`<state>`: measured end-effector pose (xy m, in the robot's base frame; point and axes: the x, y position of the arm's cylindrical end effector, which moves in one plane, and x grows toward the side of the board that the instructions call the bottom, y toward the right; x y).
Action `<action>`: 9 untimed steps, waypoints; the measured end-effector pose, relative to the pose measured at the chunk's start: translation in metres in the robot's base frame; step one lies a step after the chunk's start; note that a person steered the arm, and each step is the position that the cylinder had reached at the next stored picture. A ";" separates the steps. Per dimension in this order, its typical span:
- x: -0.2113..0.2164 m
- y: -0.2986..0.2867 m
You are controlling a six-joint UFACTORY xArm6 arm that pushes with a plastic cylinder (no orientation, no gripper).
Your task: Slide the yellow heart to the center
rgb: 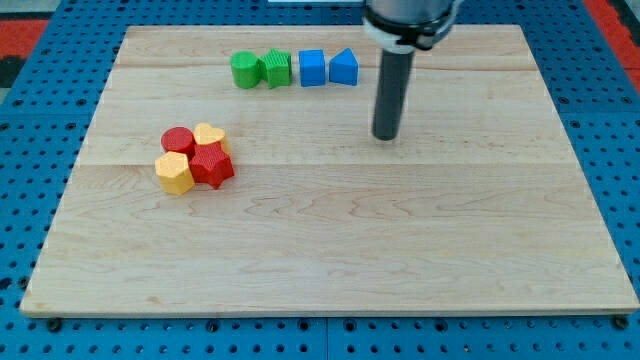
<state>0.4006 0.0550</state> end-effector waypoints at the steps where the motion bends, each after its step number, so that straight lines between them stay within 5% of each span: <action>1: -0.006 -0.065; 4: -0.059 -0.227; 6: -0.027 -0.354; 7: 0.010 -0.360; 9: 0.018 -0.317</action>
<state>0.4188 -0.2621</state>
